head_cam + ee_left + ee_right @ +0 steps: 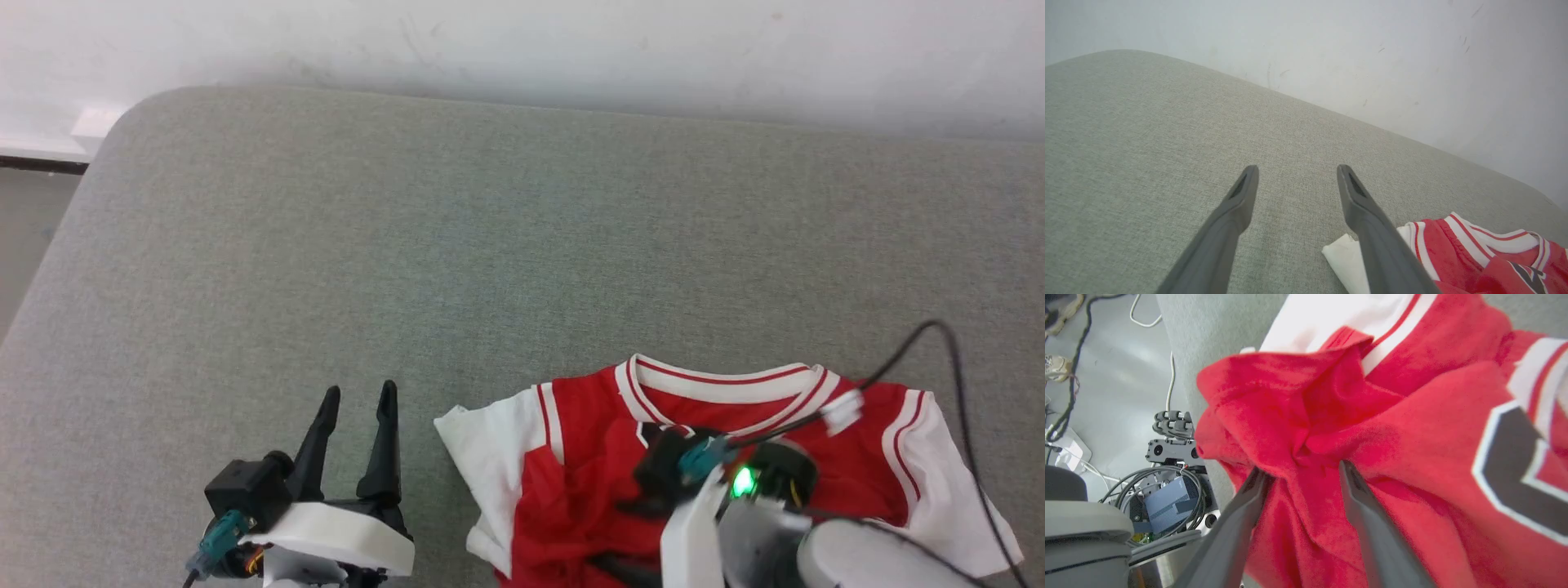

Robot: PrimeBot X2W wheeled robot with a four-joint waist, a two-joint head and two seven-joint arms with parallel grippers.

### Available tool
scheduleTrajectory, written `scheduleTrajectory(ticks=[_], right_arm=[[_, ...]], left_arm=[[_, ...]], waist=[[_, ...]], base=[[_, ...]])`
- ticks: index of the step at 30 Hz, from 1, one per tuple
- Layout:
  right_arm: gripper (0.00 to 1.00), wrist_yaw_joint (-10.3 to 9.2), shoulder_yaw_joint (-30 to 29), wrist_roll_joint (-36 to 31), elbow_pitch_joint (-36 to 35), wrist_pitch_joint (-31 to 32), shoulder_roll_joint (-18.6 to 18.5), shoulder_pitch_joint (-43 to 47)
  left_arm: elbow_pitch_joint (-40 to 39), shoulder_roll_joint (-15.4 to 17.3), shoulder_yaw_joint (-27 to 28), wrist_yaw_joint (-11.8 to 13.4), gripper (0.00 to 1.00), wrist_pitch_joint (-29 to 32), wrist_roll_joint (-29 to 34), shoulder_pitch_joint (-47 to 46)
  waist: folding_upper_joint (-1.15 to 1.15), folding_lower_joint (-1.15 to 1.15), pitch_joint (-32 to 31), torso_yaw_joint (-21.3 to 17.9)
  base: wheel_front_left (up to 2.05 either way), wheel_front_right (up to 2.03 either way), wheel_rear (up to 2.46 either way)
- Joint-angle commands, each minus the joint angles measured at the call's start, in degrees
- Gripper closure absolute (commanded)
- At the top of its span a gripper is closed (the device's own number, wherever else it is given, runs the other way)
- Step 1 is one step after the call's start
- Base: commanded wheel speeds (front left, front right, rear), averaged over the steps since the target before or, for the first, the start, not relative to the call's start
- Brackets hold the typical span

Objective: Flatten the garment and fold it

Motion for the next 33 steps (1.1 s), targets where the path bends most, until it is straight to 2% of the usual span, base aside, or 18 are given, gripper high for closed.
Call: scheduleTrajectory(ticks=[1, 4, 7, 13, 14, 17, 20, 23, 28, 31, 33], right_arm=[[0.00, -0.04, -1.74, 0.36, -0.30, -2.28, 0.32, -0.88], [0.00, -0.04, -7.65, 0.40, -1.06, -7.71, 1.45, -0.11], [0.00, -0.04, -18.14, -2.13, -1.86, -15.10, 3.74, 2.78], [0.00, -0.04, -41.85, -16.76, -4.39, -26.07, 12.00, 14.72], [0.00, -0.04, -41.85, -16.76, -4.39, -26.07, 12.00, 14.72], [0.00, -0.04, -52.65, -25.27, -6.54, -31.44, 19.22, 21.33], [0.00, -0.04, -60.19, -31.91, -7.84, -36.93, 23.43, 26.75], [0.00, -0.04, -62.77, -31.76, -6.78, -40.69, 24.26, 30.28], [0.00, -0.04, -62.21, -28.81, -3.90, -43.28, 24.32, 30.89], [0.00, -0.04, -62.26, -29.03, -3.63, -43.68, 24.33, 29.68], [0.00, -0.04, -62.32, -29.08, -3.78, -43.70, 24.33, 29.13]], left_arm=[[-0.21, -0.11, 0.02, 0.34, 0.00, -0.27, -0.23, 0.35], [-0.44, -0.11, 0.33, 0.39, 0.00, -0.27, 0.09, 0.41], [-1.38, -0.11, 0.94, 0.40, 0.00, -0.27, 0.69, 0.74], [-4.76, -0.11, 2.49, 0.02, 0.00, -0.27, 2.01, 2.64], [-4.76, -0.11, 2.49, 0.02, 0.00, -0.27, 2.01, 2.64], [-6.91, -0.11, 3.54, -0.38, 0.00, -0.27, 2.84, 4.18], [-7.93, -0.11, 4.16, -0.54, 0.00, -0.27, 4.59, 6.21], [-8.25, -0.11, 4.58, -0.61, 0.00, -0.27, 5.06, 7.99], [-7.71, 0.61, 3.92, -1.15, 0.00, -0.22, 7.21, 8.48], [-6.87, 2.17, 2.53, -1.72, 0.00, 3.30, 7.40, 6.48], [-6.55, 3.91, 0.89, -2.28, 0.00, 8.21, 7.37, 4.40]], waist=[[0.00, -0.01, -0.12, -0.46], [0.00, -0.01, -0.72, -1.05], [0.00, -0.01, -1.21, -1.80], [0.00, -0.01, -2.10, -3.77], [0.00, -0.01, -2.10, -3.77], [0.00, -0.01, -2.36, -5.01], [0.00, -0.01, -2.60, -6.18], [0.00, -0.01, -2.82, -7.52], [0.00, -0.01, -3.00, -8.92], [0.00, -0.01, -2.72, -9.06], [0.00, -0.01, -2.25, -8.81]], base=[[0.00, 0.00, 0.00], [0.00, 0.00, 0.00], [0.00, 0.00, 0.00], [0.00, 0.00, 0.00], [0.00, 0.00, 0.00], [0.00, 0.00, 0.00], [0.00, 0.00, 0.00], [0.00, 0.00, 0.00], [0.00, 0.00, 0.00], [0.00, 0.00, 0.00], [0.00, 0.00, 0.00]])
